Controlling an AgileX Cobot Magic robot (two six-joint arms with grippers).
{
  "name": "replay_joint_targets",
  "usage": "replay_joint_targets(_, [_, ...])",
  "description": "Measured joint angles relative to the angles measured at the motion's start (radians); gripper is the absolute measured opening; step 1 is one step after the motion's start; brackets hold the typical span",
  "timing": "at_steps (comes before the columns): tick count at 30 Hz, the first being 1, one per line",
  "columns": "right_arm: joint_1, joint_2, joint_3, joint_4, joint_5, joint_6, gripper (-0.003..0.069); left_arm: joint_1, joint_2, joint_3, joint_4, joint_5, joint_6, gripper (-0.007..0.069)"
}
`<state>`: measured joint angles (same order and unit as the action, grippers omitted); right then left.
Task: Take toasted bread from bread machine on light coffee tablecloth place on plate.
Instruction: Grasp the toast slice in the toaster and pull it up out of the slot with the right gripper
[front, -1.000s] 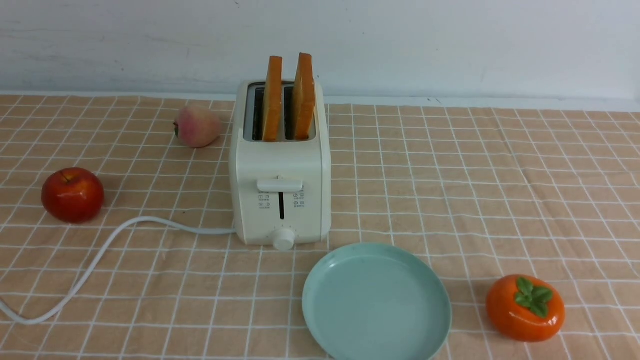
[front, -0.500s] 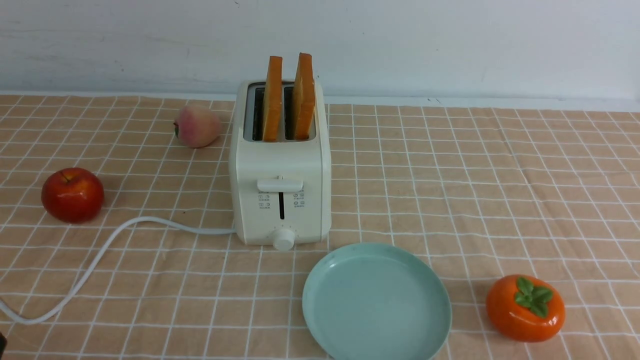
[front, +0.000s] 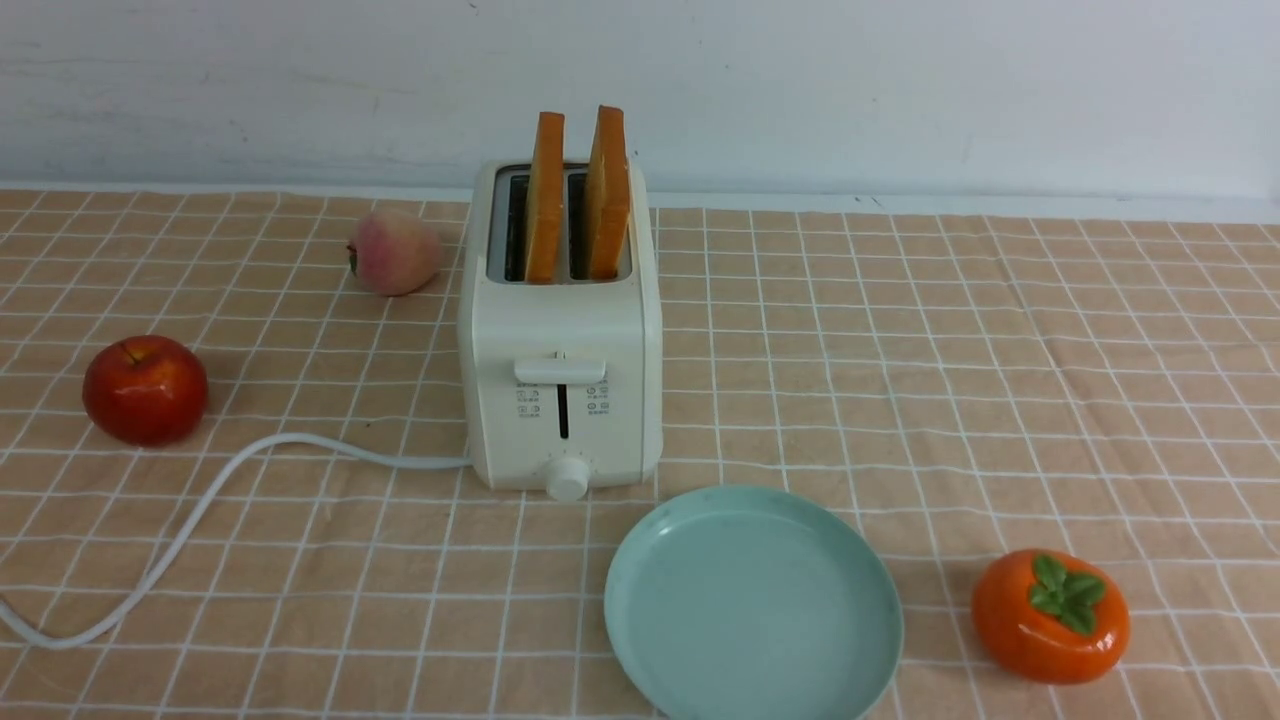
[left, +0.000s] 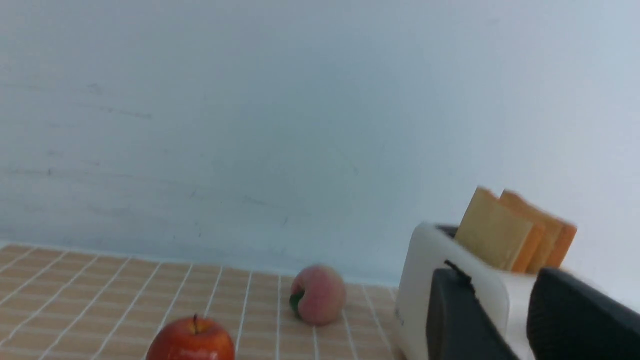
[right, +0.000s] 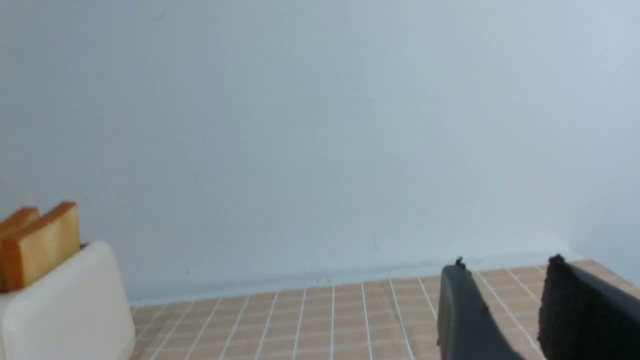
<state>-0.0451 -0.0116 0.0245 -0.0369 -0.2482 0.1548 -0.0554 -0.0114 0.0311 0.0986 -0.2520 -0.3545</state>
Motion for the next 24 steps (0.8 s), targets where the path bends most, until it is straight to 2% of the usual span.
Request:
replay_joint_targets(2, [0.0,0.0,0.0,0.0,-0.052,0.008,0.024,0.0,0.0,0.0,-0.009,-0.033,-0.028,0.0217])
replay_joint_targets(7, [0.0,0.0,0.0,0.019,-0.283,0.153,0.024,0.0,0.0,-0.007,-0.066,-0.2,-0.325,0.0217])
replay_joint_targets(8, [0.0,0.0,-0.001,0.019,-0.288,0.169,0.024,0.0,0.0,-0.009,-0.066,-0.203,-0.337,0.0217])
replay_joint_targets(11, [0.0,0.0,-0.082,-0.001,-0.246,0.341,0.024,0.0,0.0,-0.1,-0.052,-0.196,-0.523,0.0221])
replay_joint_targets(14, [0.0,0.047,-0.242,-0.066,-0.124,0.51,0.024,0.0,0.002,-0.252,0.048,-0.095,-0.662,0.0225])
replay_joint_targets(17, [0.0,0.173,-0.445,-0.176,-0.016,0.664,0.024,0.0,0.065,-0.435,0.214,0.028,-0.784,0.0227])
replay_joint_targets(20, [0.0,0.309,-0.629,-0.334,0.052,0.744,0.024,0.0,0.167,-0.589,0.361,0.151,-0.88,0.0227])
replay_joint_targets(24, [0.0,0.526,-0.858,-0.679,0.211,0.82,0.024,0.0,0.322,-0.726,0.514,0.377,-0.962,0.0231])
